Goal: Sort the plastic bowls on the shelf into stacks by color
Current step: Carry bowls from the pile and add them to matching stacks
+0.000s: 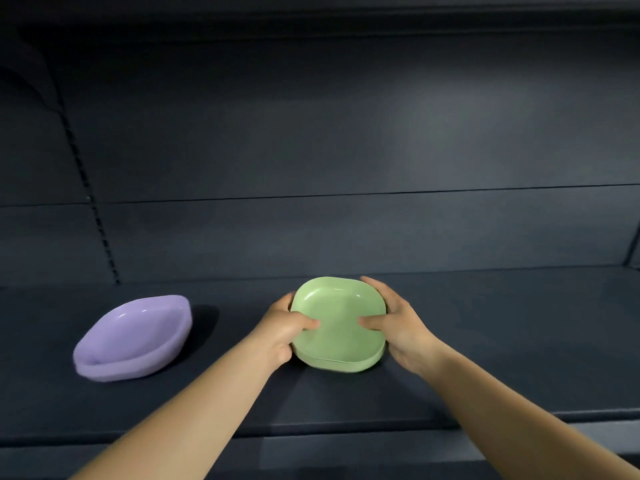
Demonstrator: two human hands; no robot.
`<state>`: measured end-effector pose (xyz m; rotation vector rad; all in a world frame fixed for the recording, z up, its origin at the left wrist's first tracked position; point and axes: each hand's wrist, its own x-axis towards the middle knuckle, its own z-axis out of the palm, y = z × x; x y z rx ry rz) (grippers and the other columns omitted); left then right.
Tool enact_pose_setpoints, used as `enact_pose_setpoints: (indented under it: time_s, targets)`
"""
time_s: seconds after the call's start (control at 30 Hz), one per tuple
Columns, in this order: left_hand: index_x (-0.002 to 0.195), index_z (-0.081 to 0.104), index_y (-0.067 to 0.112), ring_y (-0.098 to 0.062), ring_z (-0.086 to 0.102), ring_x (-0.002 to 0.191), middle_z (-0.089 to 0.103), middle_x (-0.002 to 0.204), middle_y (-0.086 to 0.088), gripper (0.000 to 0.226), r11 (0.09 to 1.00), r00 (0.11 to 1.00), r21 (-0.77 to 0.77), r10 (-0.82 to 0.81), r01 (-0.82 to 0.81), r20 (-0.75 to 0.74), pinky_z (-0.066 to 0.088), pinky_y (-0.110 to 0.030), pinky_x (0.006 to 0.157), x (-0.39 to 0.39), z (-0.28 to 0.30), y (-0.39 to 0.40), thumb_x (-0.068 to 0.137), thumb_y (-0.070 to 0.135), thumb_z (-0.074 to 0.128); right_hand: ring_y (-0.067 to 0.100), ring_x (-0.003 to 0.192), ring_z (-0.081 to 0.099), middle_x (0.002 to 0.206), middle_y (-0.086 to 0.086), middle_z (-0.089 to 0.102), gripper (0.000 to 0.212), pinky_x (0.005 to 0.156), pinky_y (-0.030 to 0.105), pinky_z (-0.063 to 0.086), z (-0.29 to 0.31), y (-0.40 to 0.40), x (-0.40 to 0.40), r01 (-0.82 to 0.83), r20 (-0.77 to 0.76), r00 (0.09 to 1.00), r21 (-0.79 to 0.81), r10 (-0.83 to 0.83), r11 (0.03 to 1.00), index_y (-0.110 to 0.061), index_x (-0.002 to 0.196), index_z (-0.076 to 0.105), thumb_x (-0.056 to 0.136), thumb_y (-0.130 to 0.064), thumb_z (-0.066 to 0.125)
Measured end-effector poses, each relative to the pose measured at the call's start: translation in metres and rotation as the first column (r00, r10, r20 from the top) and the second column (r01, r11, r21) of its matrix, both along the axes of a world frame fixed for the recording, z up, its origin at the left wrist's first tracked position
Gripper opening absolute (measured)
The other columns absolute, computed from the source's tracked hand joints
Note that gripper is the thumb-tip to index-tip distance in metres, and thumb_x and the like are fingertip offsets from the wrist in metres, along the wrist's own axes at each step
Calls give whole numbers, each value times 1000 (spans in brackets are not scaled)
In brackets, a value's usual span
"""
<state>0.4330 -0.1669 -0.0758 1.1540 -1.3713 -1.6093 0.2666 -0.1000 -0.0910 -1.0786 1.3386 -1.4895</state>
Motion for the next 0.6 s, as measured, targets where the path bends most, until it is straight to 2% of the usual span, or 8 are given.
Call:
enact_pose_setpoints:
  time_s: [0.07, 0.17, 0.37, 0.47, 0.6]
  targets:
    - [115, 56, 16, -20, 61, 82, 65, 94, -4, 48, 1000, 998, -17, -20, 19, -52, 51, -30, 66, -37, 4, 10, 81, -18, 55, 17, 105, 62, 113, 0, 66, 59, 82, 27, 52, 4, 16, -34, 32, 38, 999, -38, -30, 999, -21, 125, 55, 81, 19, 53]
    - [117, 57, 16, -24, 62, 88, 66, 97, -4, 50, 998, 993, -40, -53, 49, -110, 52, -32, 70, -102, 9, 27, 80, -18, 57, 24, 104, 64, 111, 5, 68, 53, 83, 35, 53, 9, 41, -92, 78, 104, 992, -72, -70, 994, -19, 118, 60, 82, 18, 50]
    - [121, 56, 15, -27, 61, 95, 65, 106, -8, 53, 996, 977, -23, -85, 82, -195, 51, -36, 75, -240, 15, 68, 80, -18, 58, 19, 91, 68, 103, 3, 71, 48, 68, 28, 56, 23, 85, -225, 151, 114, 983, -76, -141, 986, -18, 112, 63, 81, 17, 51]
    - [120, 57, 15, -25, 62, 91, 65, 103, -7, 54, 998, 969, -13, -58, 57, -242, 51, -32, 66, -302, 16, 86, 79, -19, 58, 24, 96, 66, 106, 6, 70, 48, 73, 33, 55, 30, 101, -286, 167, 115, 980, -62, -159, 984, -16, 114, 62, 81, 17, 54]
    - [109, 56, 22, -19, 61, 81, 64, 93, -1, 50, 1000, 958, 9, 2, 1, -286, 50, -29, 61, -367, 20, 113, 79, -19, 59, 27, 96, 65, 105, 6, 68, 45, 73, 35, 54, 39, 117, -353, 198, 103, 975, -30, -194, 980, -12, 115, 61, 80, 15, 58]
